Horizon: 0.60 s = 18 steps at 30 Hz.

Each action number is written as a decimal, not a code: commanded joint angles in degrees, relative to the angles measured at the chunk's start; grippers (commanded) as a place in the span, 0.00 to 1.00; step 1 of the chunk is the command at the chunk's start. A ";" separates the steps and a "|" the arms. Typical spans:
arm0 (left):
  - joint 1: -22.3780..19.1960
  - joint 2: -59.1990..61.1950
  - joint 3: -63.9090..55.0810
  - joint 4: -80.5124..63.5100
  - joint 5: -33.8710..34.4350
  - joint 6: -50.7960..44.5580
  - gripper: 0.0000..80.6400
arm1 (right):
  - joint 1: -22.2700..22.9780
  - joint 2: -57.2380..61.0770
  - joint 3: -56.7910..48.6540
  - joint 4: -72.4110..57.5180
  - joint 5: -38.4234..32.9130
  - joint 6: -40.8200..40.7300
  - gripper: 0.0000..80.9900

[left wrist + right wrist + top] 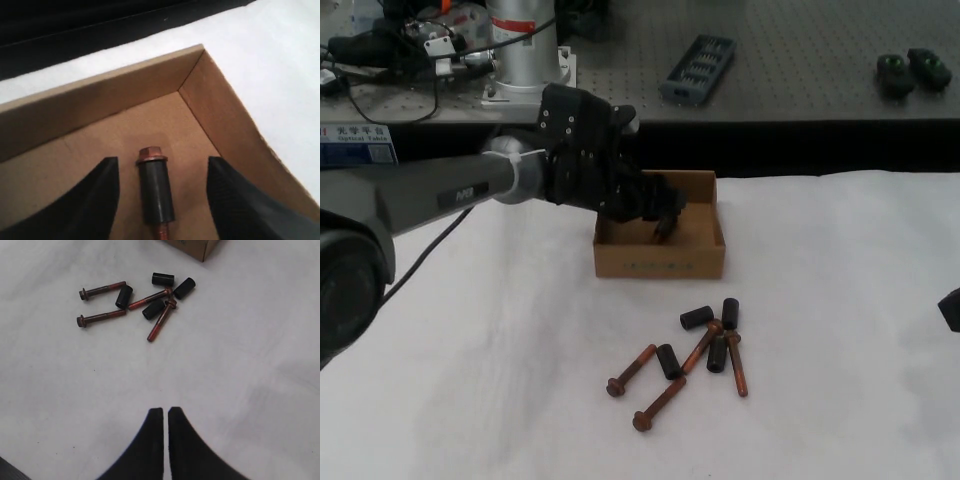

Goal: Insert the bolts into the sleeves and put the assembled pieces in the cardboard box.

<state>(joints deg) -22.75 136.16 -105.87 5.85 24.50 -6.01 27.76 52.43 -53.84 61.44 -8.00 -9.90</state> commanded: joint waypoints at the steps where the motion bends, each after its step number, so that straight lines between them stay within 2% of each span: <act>1: 0.03 -0.90 -0.72 2.67 -0.75 0.64 0.51 | -0.43 -0.28 -0.19 -0.07 -0.24 -0.44 0.03; 6: 0.03 -3.50 -0.72 6.99 2.30 0.64 0.42 | -0.43 -0.28 -0.19 -0.08 -0.24 -0.44 0.03; 9: 0.03 -6.74 -0.72 12.12 4.62 0.64 0.27 | -0.43 -0.28 -0.19 0.30 -0.24 -0.44 0.03; 13: 0.41 -11.89 -0.72 23.61 4.49 2.58 0.01 | -0.43 -0.28 -0.19 3.28 -0.24 -0.44 0.03; 18: 0.97 -17.20 -0.61 40.89 2.57 11.94 0.01 | -0.43 -0.40 -0.19 8.86 1.75 -0.44 0.03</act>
<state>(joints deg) -22.17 121.29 -106.18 38.14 28.14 1.09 27.76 52.43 -53.84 66.58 -7.37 -9.90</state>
